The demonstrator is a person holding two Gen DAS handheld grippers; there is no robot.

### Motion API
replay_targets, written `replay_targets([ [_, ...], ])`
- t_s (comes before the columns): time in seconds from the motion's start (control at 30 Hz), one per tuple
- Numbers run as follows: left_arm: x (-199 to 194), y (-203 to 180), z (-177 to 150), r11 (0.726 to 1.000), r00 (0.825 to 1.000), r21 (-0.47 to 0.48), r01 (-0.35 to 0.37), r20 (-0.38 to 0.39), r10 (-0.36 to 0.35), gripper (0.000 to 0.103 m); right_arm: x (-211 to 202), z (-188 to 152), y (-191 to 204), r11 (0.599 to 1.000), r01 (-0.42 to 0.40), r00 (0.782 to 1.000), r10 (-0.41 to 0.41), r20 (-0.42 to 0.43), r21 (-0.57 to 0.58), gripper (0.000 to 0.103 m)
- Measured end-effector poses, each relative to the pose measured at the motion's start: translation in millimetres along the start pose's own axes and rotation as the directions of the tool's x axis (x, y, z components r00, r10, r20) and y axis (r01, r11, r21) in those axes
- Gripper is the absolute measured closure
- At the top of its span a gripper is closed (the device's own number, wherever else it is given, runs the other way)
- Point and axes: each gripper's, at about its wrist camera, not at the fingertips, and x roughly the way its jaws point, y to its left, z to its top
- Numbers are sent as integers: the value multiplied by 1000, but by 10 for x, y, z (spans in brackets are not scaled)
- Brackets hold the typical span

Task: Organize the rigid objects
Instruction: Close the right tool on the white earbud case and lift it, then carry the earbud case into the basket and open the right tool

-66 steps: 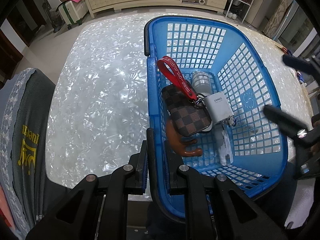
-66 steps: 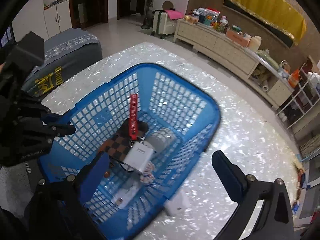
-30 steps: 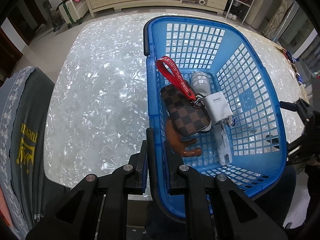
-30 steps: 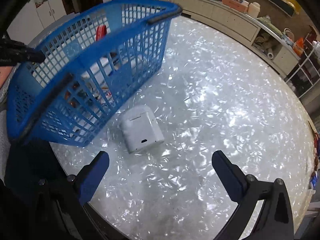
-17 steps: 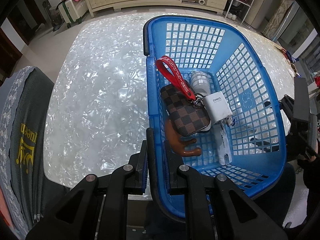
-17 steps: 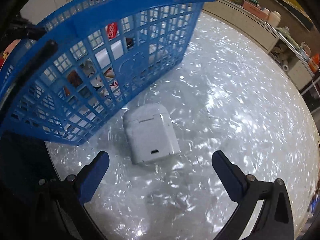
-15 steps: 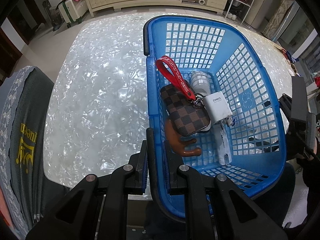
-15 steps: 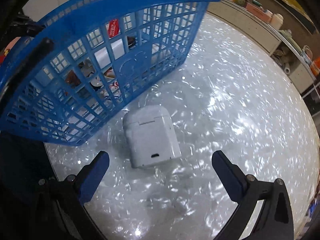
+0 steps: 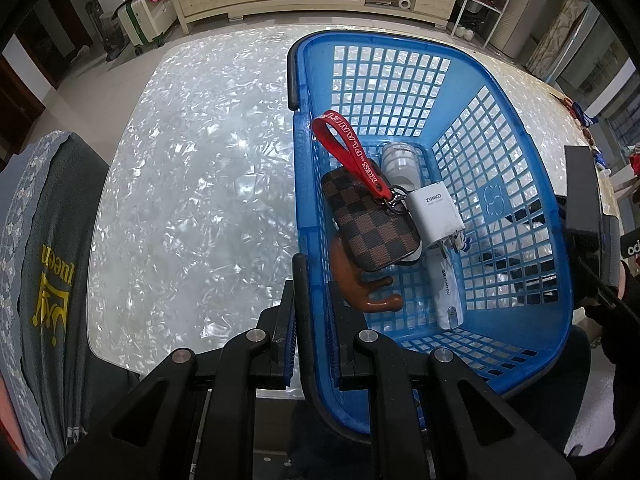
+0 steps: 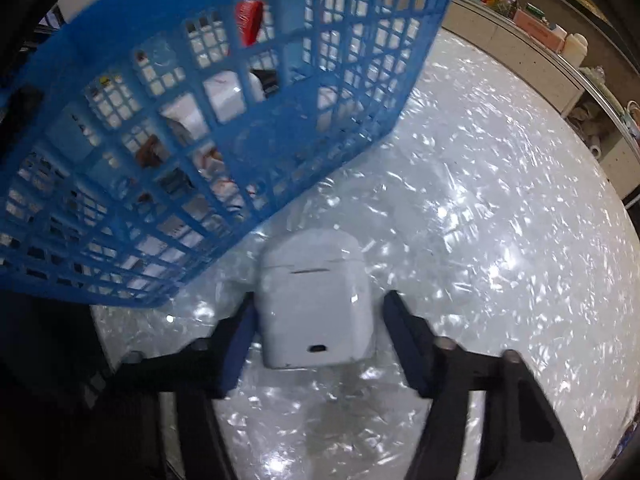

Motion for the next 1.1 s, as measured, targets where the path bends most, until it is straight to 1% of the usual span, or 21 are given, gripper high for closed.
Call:
replay_targets([
  [0.07,2,-4,0,1000,1000,0,-2,0,2,88,-14,13,15,1000,9,1000,-9,3,-13,51],
  [0.17,4,-10,-2,1000,1000,0,-5,2,5,88,-46,-27,44,1000,15,1000,-15,12,3,51],
  [0.3,7,3,-7,1000,1000,-14,-1,6,1,88,-69,-121,-21,995,52,998,-54,18,81,51],
  [0.43,7,-4,-8,1000,1000,-9,-7,3,7,88,-131,-198,-132,979,101,995,-102,-1,180,51],
  [0.53,7,-10,-10,1000,1000,-7,-12,3,12,88,-226,-257,-212,961,97,995,-99,-6,258,51],
  [0.67,0,-12,-6,1000,1000,-5,-11,3,11,88,-384,-348,-174,947,145,989,-143,-28,287,51],
  [0.73,-5,-7,-7,1000,1000,-6,-10,5,10,88,-445,-387,-174,938,143,990,-141,-30,316,51],
  [0.97,0,-18,-12,1000,1000,-1,-13,8,14,88,-744,-539,-240,876,170,985,-156,-68,452,51],
  [1.1,1,-20,-19,1000,1000,-4,-15,13,15,88,-1030,-612,-311,832,159,987,-149,-61,532,51],
])
